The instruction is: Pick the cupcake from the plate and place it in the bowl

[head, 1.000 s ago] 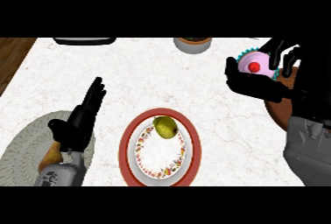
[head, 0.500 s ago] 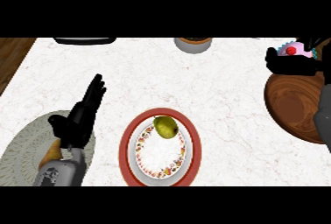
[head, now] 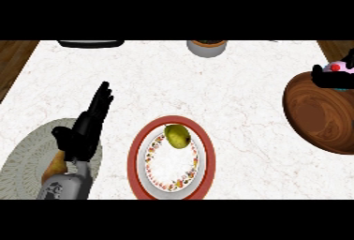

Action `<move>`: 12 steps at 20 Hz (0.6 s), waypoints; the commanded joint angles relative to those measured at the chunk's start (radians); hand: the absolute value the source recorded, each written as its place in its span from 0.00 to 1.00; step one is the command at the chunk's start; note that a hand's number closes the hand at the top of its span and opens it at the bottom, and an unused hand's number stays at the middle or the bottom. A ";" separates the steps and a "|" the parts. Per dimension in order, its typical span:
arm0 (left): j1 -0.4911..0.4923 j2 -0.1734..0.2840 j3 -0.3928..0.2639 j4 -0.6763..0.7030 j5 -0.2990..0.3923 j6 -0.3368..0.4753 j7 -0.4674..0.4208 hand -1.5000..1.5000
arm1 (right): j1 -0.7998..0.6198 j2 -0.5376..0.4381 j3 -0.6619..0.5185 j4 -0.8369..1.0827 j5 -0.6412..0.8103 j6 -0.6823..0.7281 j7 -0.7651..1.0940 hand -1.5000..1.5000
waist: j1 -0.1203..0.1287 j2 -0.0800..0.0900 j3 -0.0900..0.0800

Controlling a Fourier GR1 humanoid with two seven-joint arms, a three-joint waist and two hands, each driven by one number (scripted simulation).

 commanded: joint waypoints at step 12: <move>-0.034 0.002 0.028 0.002 0.008 -0.014 0.024 0.50 | 0.052 0.033 -0.216 0.456 -0.252 -0.018 -0.428 0.00 | 0.002 0.001 0.001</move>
